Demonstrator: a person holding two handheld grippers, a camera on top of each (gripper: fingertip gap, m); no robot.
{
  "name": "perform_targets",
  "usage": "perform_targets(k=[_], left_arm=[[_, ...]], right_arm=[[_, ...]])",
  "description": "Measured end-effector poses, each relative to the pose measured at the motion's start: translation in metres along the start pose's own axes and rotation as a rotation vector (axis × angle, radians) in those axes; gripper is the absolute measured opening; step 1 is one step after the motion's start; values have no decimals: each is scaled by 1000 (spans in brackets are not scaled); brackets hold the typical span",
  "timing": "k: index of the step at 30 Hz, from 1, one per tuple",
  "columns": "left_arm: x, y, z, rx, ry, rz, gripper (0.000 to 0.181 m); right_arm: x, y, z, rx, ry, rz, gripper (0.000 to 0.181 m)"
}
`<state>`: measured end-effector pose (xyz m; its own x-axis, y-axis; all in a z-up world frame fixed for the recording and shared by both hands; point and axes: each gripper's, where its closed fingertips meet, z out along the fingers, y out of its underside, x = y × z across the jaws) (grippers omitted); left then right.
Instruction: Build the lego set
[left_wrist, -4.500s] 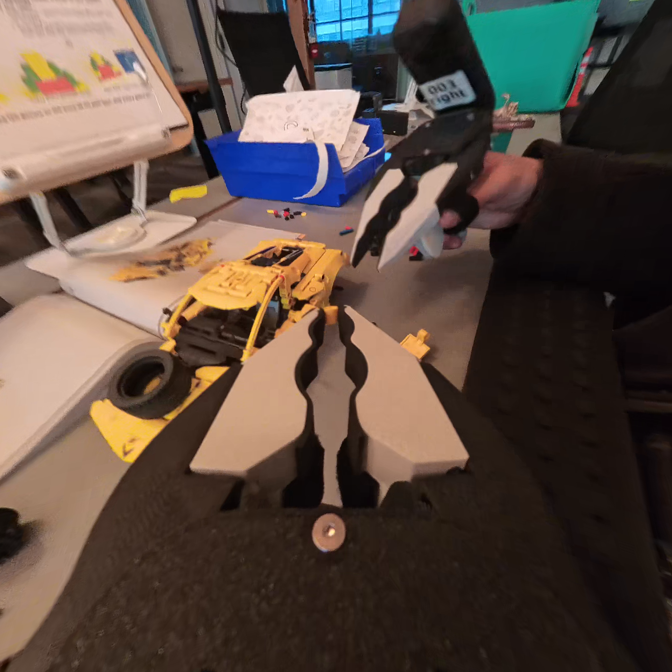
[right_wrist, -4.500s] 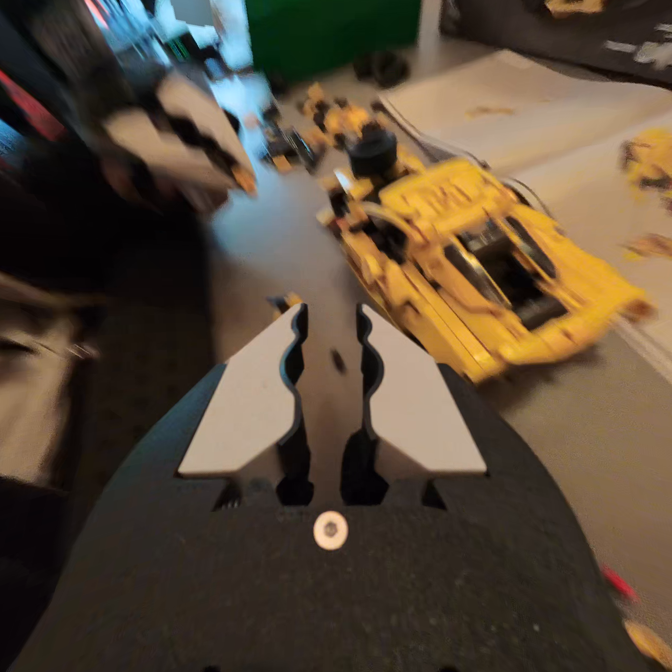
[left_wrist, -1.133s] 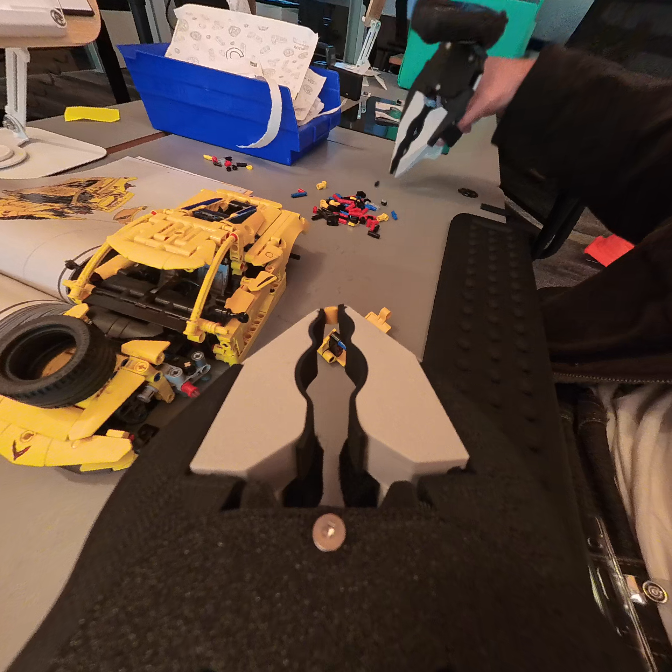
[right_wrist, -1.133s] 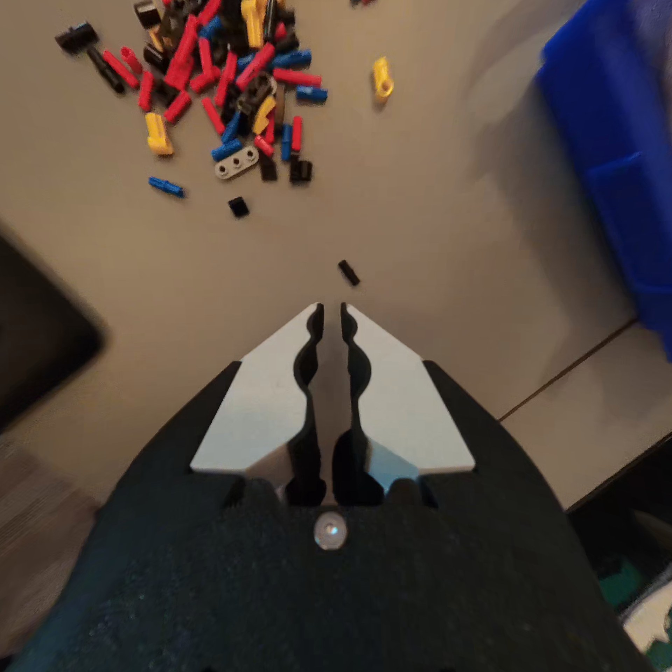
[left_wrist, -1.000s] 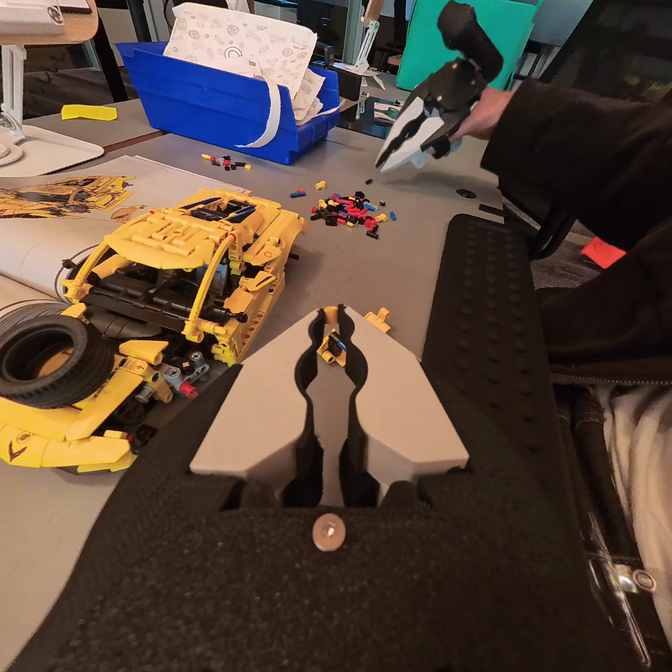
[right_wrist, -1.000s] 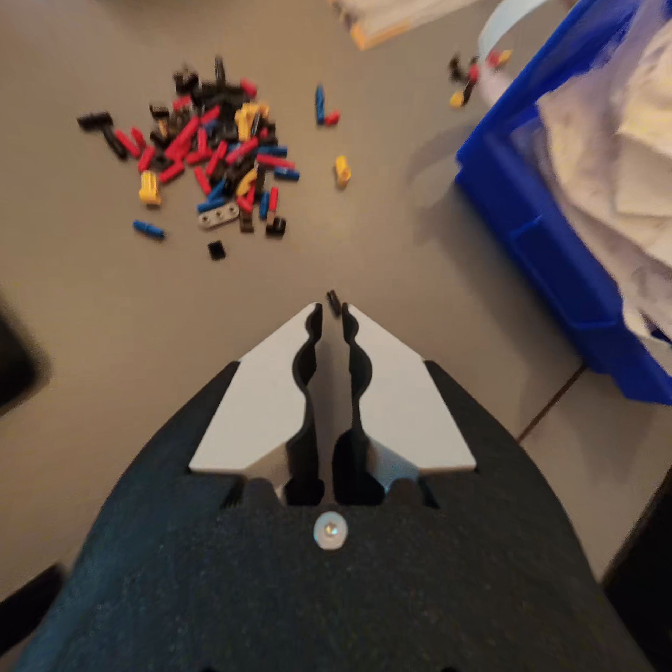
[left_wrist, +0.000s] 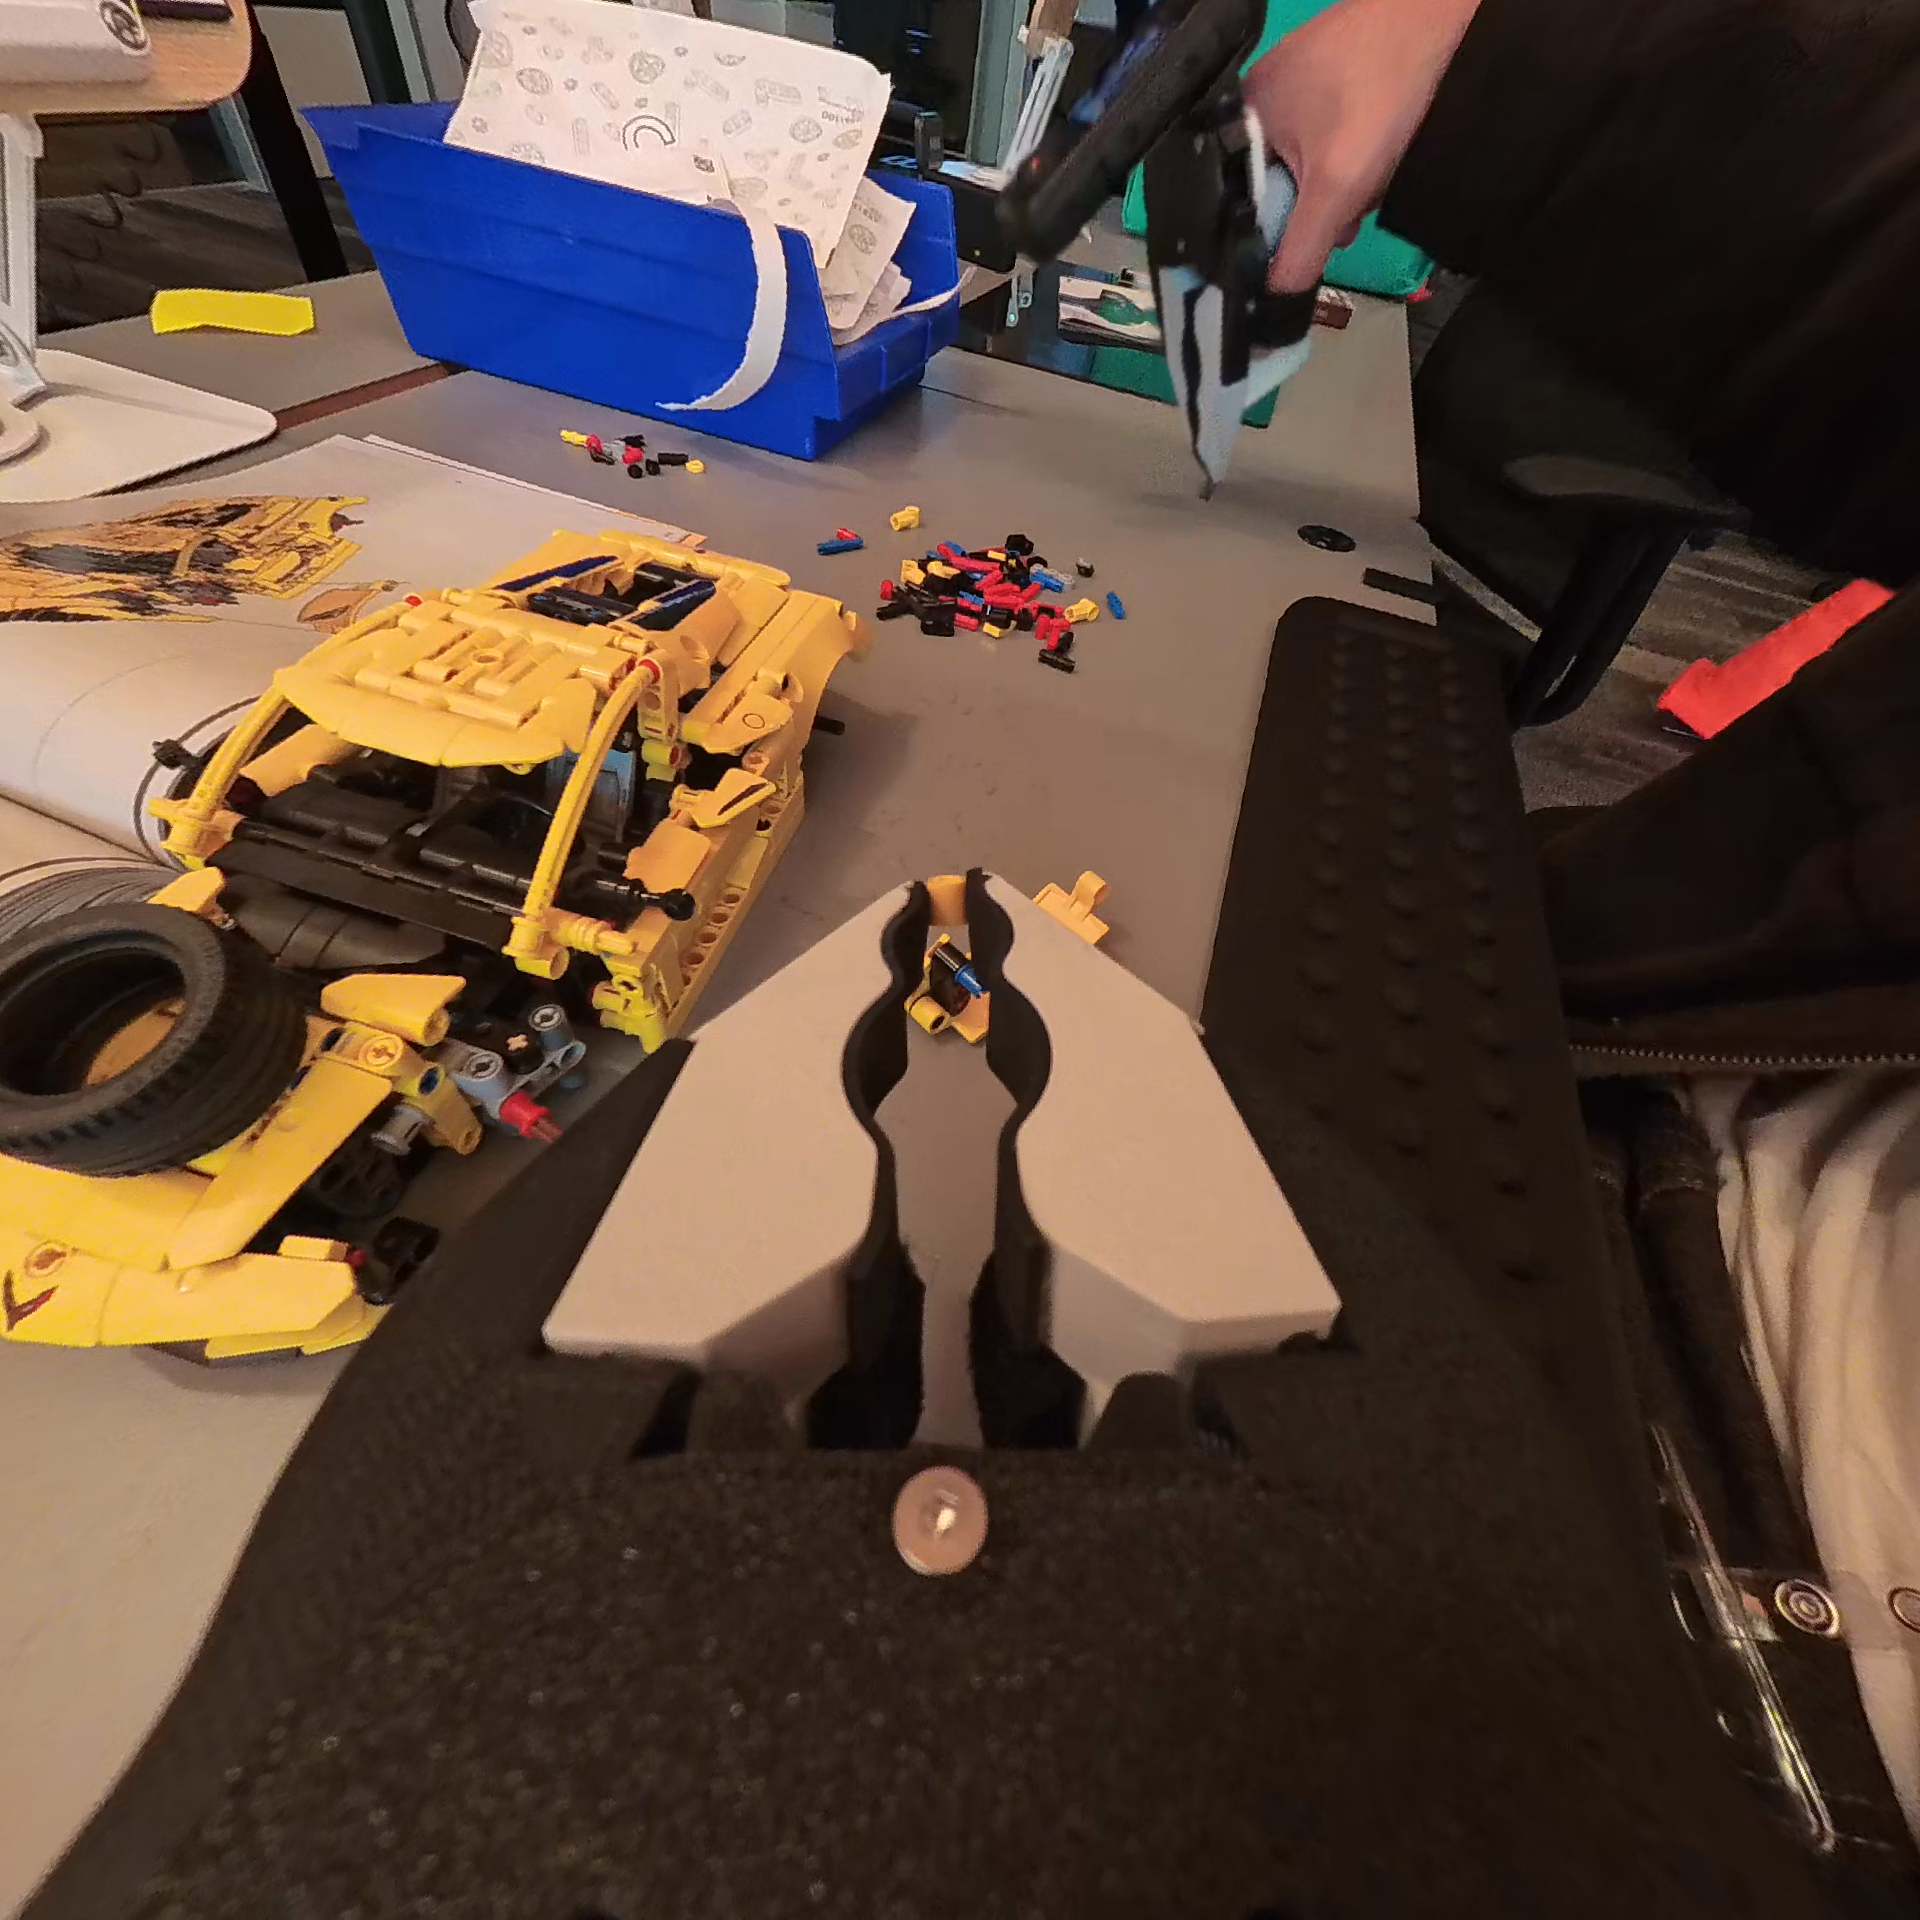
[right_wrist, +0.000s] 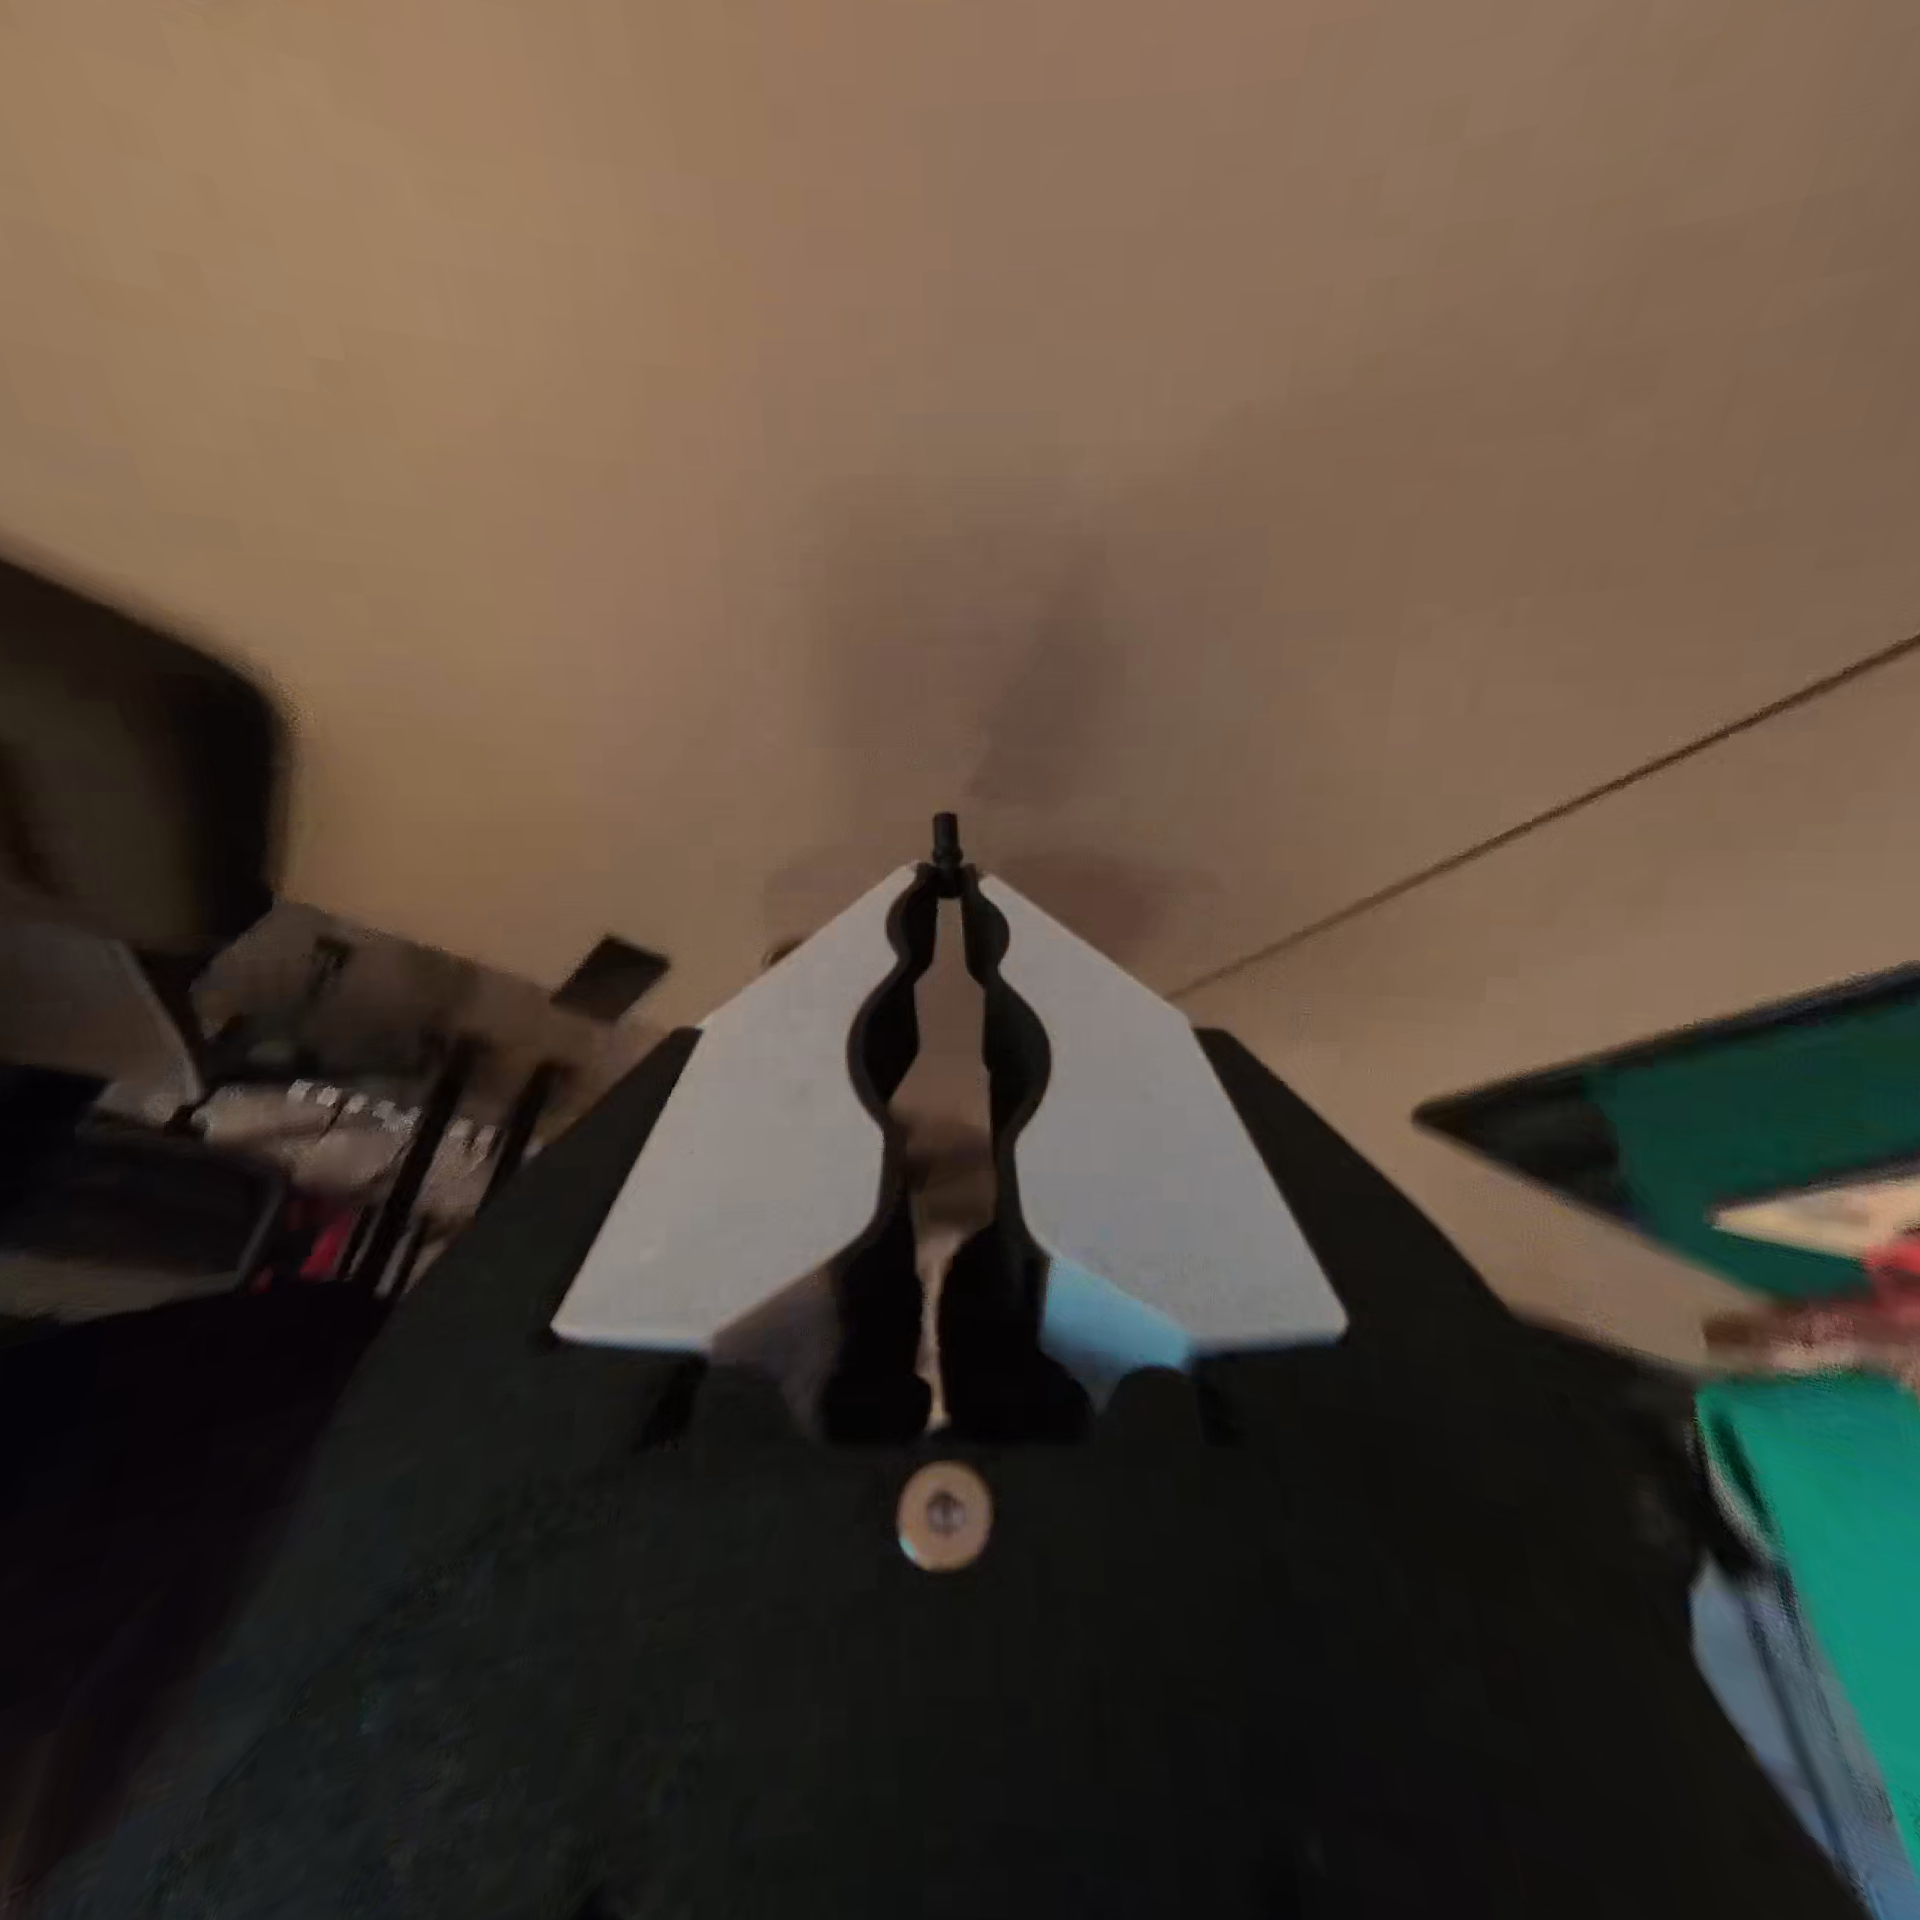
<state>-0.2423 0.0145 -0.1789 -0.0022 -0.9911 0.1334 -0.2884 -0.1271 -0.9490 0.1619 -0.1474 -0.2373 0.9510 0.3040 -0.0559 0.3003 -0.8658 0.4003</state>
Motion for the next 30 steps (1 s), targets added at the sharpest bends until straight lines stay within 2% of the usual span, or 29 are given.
perform_targets(k=[2, 6, 18, 24, 30], left_arm=[[0, 0, 0, 1, -2, 1, 7], [0, 0, 0, 1, -1, 1, 7], [0, 0, 0, -3, -1, 1, 7], [0, 1, 0, -5, 0, 1, 7], [0, 1, 0, -4, -1, 2, 7]], right_arm=[[-6, 16, 6, -137, -16, 48, 3], [-6, 26, 15, -235, -3, 90, 3], [-4, 38, 25, -266, -2, 116, 4], [-4, 61, 25, -406, -12, 158, 3], [0, 59, 31, -449, -13, 163, 3]])
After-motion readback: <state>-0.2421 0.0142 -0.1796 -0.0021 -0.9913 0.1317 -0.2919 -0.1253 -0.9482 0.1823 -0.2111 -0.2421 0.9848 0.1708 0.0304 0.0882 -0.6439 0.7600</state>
